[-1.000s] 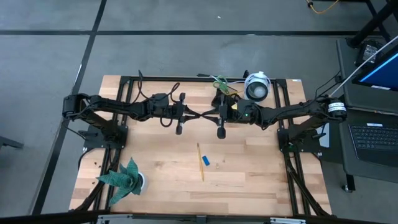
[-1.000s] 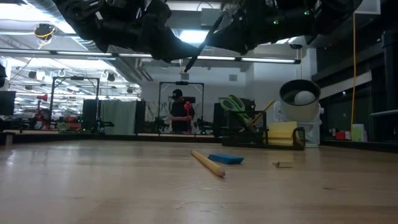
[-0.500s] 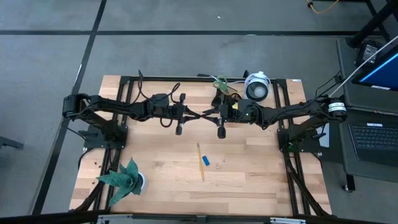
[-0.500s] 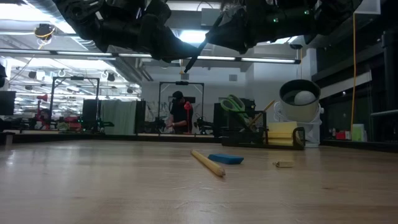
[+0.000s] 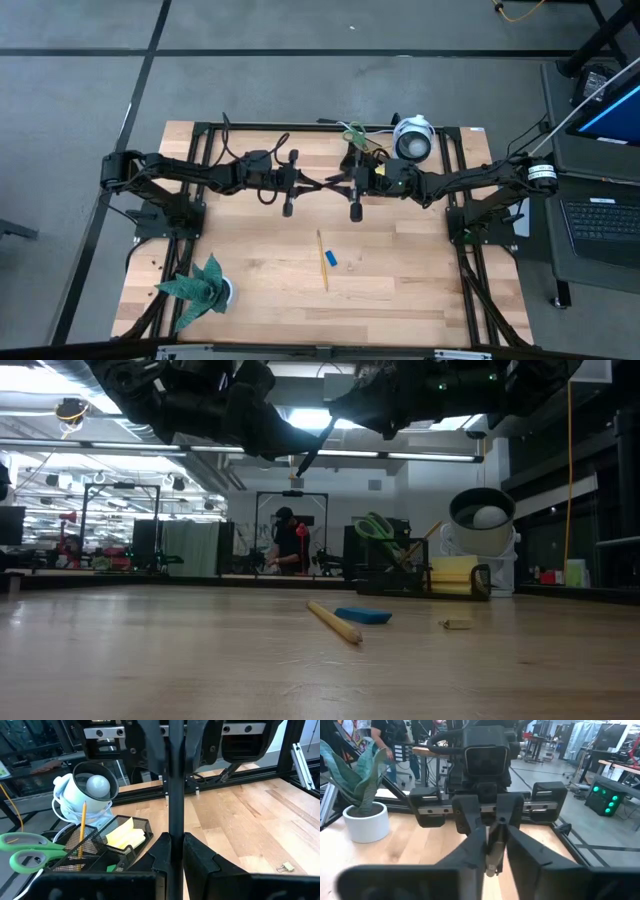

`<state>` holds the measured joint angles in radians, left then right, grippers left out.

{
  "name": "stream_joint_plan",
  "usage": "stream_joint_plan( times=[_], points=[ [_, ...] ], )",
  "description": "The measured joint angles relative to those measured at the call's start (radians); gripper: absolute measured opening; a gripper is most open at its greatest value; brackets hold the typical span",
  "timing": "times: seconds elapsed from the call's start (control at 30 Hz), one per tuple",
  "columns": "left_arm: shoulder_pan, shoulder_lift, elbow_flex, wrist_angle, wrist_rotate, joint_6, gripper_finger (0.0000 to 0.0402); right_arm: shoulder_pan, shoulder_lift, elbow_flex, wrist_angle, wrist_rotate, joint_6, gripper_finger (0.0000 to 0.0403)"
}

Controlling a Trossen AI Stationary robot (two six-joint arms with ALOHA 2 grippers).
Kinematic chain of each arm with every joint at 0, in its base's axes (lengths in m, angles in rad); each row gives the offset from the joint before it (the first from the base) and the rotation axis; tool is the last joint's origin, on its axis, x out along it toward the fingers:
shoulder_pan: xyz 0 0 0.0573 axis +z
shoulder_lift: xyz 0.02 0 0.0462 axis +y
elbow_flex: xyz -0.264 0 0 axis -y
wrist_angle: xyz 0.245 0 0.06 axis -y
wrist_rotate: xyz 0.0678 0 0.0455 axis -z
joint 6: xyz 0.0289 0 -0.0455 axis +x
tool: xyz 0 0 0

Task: Pick and place office supplies into organizer
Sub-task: Put the black pen into the metal mesh desk organizer

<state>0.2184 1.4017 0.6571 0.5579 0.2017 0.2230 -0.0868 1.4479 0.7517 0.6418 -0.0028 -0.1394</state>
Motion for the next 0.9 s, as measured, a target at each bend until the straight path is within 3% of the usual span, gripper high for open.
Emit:
stream_joint_plan(
  times=[0.1, 0.3, 0.53, 0.7, 0.9],
  points=[
    [0.000, 0.000, 0.000, 0.000, 0.000, 0.000, 0.0027, 0.000, 0.000, 0.000, -0.001, -0.003, -0.001, 0.0040],
    [0.000, 0.000, 0.000, -0.001, 0.000, -0.001, 0.0032, 0.000, 0.000, 0.000, -0.003, -0.003, -0.001, 0.0040],
    [0.000, 0.001, 0.000, -0.001, -0.004, -0.001, 0.0069, -0.002, 0.000, 0.000, -0.006, 0.001, 0.000, 0.0040],
    [0.000, -0.027, 0.000, -0.015, -0.065, 0.005, 0.0082, -0.014, -0.004, 0.000, -0.052, 0.071, 0.000, 0.0040],
    [0.000, -0.110, 0.000, -0.139, -0.073, 0.018, 0.0066, -0.053, -0.004, 0.000, -0.085, 0.149, 0.003, 0.0040]
  ],
)
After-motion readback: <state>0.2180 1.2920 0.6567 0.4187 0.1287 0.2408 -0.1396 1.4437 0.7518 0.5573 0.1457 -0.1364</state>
